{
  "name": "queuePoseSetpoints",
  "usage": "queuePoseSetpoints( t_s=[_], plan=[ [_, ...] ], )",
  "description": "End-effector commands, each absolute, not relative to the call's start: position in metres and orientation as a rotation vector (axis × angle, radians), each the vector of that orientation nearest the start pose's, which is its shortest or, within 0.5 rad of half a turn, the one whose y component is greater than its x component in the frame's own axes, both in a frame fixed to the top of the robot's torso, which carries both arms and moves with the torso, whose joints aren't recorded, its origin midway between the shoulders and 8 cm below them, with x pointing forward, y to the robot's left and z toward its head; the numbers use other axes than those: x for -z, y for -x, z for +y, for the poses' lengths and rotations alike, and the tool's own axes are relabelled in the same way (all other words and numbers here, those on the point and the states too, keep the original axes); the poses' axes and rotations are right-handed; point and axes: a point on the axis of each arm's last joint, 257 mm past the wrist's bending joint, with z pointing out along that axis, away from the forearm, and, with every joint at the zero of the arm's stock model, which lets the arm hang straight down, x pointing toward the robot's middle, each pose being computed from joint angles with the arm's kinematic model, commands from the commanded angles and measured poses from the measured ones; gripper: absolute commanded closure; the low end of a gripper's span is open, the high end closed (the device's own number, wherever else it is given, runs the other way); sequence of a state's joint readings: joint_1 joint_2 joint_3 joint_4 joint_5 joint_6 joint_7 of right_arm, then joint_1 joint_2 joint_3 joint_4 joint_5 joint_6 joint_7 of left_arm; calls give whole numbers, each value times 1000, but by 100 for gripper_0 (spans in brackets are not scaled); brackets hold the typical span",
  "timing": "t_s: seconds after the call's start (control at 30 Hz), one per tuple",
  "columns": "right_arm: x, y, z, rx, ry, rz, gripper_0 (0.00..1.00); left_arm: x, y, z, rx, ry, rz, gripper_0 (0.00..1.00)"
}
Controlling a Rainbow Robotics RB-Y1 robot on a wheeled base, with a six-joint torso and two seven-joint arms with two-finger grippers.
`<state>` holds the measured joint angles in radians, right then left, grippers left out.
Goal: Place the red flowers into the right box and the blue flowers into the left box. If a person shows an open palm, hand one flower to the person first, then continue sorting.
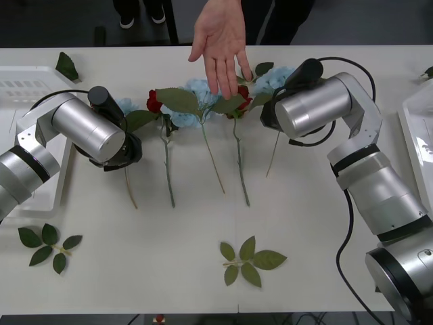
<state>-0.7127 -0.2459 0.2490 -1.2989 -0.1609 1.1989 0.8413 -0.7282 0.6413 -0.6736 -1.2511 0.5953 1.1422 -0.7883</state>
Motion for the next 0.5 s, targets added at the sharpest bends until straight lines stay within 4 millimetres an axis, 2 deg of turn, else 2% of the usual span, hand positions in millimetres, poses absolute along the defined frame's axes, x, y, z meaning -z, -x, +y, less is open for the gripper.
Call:
queuePoseSetpoints(
  t_s=[0.03, 0.2, 0.23, 0.27, 0.3, 0.33, 0.37, 0.5],
  plan=[
    [200, -606, -138, -212, -293, 2345, 100, 323, -559, 256, -53, 199, 2603, 56],
    [182, -579, -141, -268, -254, 2369, 100, 322, -560, 255, -53, 196, 2600, 56],
    [177, -574, -141, -281, -245, 2371, 100, 321, -560, 256, -55, 195, 2599, 60],
    [172, -565, -145, -294, -235, 2373, 100, 323, -560, 256, -57, 196, 2601, 83],
    [168, -561, -144, -303, -227, 2370, 100, 323, -559, 256, -55, 196, 2602, 87],
    [161, -554, -144, -327, -219, 2362, 100, 322, -560, 256, -57, 193, 2600, 96],
    [153, -548, -142, -356, -215, 2350, 100, 321, -561, 255, -54, 193, 2597, 99],
    [124, -531, -132, -449, -181, 2286, 100, 322, -560, 256, -57, 191, 2600, 100]
  ],
)
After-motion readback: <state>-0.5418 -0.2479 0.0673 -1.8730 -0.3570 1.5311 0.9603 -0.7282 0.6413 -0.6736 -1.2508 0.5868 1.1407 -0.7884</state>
